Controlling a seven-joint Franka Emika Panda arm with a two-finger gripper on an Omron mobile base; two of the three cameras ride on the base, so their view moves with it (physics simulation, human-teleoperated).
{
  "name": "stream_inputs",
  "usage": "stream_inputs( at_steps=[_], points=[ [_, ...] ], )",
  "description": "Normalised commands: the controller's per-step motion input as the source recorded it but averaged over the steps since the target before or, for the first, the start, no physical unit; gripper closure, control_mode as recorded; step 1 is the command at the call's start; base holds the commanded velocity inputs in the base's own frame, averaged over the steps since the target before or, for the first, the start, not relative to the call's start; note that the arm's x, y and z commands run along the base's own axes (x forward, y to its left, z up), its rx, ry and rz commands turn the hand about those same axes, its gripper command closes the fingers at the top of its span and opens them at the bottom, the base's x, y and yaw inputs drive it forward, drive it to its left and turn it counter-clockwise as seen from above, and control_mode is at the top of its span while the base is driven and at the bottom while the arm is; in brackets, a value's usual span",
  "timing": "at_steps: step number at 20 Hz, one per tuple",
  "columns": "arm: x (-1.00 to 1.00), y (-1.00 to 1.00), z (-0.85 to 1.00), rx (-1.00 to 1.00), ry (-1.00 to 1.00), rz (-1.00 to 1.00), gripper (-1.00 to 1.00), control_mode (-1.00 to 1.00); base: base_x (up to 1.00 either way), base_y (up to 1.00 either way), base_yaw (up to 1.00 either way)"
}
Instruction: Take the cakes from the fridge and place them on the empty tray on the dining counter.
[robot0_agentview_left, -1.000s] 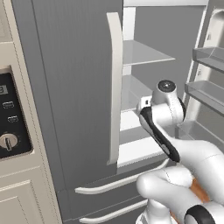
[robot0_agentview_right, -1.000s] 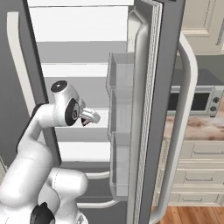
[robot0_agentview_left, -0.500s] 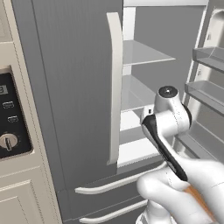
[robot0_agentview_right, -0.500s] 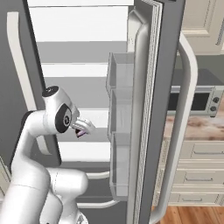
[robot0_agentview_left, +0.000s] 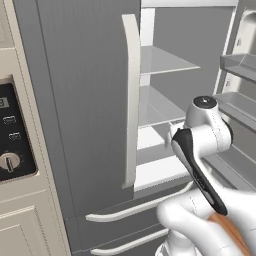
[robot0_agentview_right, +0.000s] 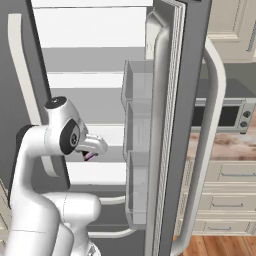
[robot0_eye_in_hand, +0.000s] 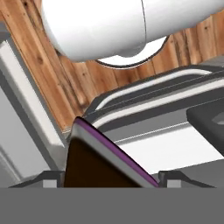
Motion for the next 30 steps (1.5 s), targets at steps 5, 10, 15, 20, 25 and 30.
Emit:
stream_inputs(
  at_steps=[5,10,15,20,25,30],
  points=[
    [-0.17,0.00,-0.08,0.00,0.00,0.16,1.00,-1.00,0.00,0.00,0.00],
    [0.00,0.00,-0.09,0.00,0.01,0.03,1.00,-1.00,0.00,0.00,0.00],
    [-0.01,0.00,-0.01,0.00,0.00,0.01,1.00,1.00,-0.20,0.01,0.09],
    [0.00,0.00,0.00,0.00,0.00,0.00,1.00,1.00,-0.44,0.20,0.14],
    [0.00,0.00,0.00,0.00,0.00,0.00,1.00,1.00,-0.52,0.21,0.14],
    [0.00,0.00,0.00,0.00,0.00,0.00,1.00,1.00,-0.55,0.29,0.03]
  ],
)
